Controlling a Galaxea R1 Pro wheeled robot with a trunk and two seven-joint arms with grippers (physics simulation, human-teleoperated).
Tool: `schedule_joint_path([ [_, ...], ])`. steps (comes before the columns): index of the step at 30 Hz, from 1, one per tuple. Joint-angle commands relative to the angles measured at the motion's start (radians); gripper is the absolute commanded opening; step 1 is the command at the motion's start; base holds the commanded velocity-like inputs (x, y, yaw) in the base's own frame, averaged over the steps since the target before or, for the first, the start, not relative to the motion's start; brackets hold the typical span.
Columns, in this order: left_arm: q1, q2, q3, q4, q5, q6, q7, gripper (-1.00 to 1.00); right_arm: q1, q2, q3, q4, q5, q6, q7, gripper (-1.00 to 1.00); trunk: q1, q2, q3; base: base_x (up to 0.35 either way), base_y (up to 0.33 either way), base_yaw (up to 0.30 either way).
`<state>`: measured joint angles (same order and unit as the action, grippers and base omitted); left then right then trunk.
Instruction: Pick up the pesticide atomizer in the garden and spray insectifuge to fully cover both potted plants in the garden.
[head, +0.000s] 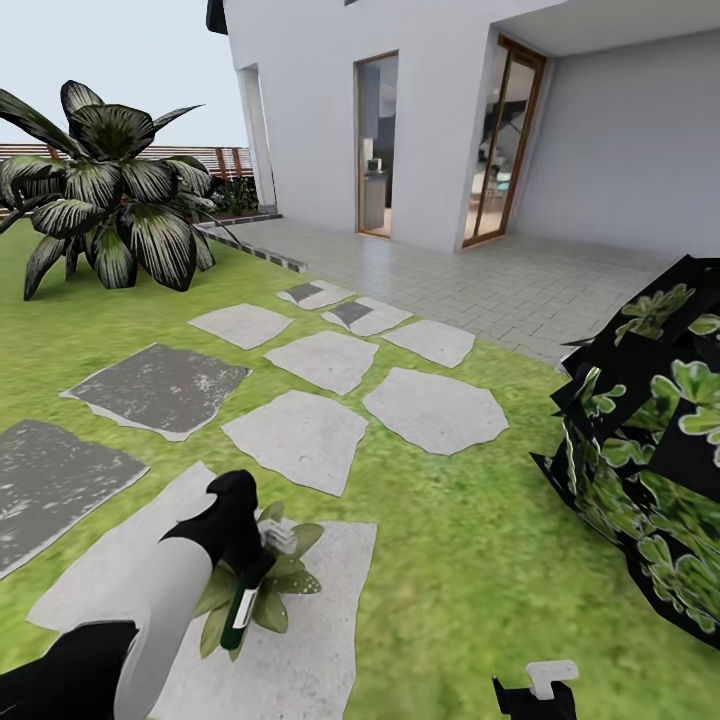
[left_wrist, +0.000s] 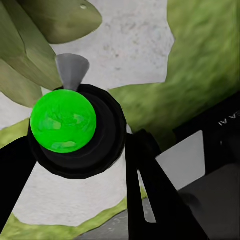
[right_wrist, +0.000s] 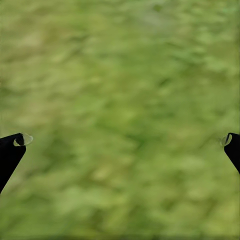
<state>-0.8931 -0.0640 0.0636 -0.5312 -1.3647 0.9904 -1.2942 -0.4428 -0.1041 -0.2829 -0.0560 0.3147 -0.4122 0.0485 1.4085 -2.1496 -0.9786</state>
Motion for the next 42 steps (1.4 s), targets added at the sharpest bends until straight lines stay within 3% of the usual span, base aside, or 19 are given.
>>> schedule_joint_path([
  [1,0.000,-0.001,0.006,-0.001,-0.011,0.008,-0.010,-1.00,-0.001,0.000,-0.009,0.001,0.004,-0.003,0.005,1.00,0.000,0.000,-0.001,0.000,0.000,0.000],
  [11,0.054,-0.009,0.006,0.013,-0.015,0.004,-0.011,-1.00,-0.001,0.000,-0.009,0.001,0.004,-0.003,0.005,1.00,0.000,0.000,-0.001,0.000,0.000,0.000],
  [28,0.042,-0.006,0.008,-0.003,-0.016,0.009,-0.003,-1.00,-0.001,0.000,-0.009,0.001,0.004,-0.003,0.005,1.00,0.000,0.000,-0.001,0.000,0.000,0.153],
  [42,0.081,-0.001,0.005,0.003,-0.017,0.008,0.003,-1.00,-0.001,-0.002,-0.009,0.001,0.005,-0.003,0.005,1.00,0.000,0.000,-0.001,0.000,0.000,0.004],
])
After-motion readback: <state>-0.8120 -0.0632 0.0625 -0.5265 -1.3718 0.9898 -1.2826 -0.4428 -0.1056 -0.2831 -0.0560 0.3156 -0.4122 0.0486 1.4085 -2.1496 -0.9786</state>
